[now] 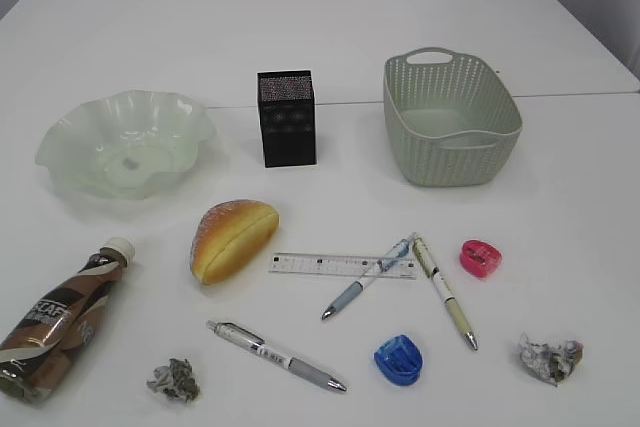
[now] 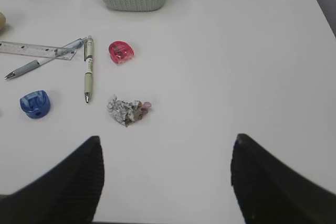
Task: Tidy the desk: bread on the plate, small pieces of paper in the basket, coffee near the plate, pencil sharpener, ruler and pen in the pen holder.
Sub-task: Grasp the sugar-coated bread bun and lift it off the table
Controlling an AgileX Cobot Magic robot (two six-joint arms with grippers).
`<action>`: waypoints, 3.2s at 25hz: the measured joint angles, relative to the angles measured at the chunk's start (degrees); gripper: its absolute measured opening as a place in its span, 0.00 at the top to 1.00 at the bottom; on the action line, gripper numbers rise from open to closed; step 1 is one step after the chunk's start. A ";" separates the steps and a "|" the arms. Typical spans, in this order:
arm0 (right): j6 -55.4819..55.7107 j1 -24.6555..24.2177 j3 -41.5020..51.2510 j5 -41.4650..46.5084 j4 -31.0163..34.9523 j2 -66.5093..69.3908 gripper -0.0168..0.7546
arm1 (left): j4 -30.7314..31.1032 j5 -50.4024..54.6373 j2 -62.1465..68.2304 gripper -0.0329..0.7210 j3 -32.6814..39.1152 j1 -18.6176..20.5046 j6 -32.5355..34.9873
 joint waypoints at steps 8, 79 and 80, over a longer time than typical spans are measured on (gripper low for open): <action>0.00 0.00 0.00 -0.18 0.00 0.00 0.26 | 0.00 0.00 0.00 0.54 0.00 0.00 0.00; 11.30 0.61 -0.99 -33.49 -1.78 39.77 0.26 | -4.41 -26.46 80.88 0.38 -30.85 -19.95 1.63; 11.57 0.61 -1.07 -33.58 -1.78 41.17 0.26 | -4.41 -25.06 83.89 0.38 -33.39 -20.64 1.63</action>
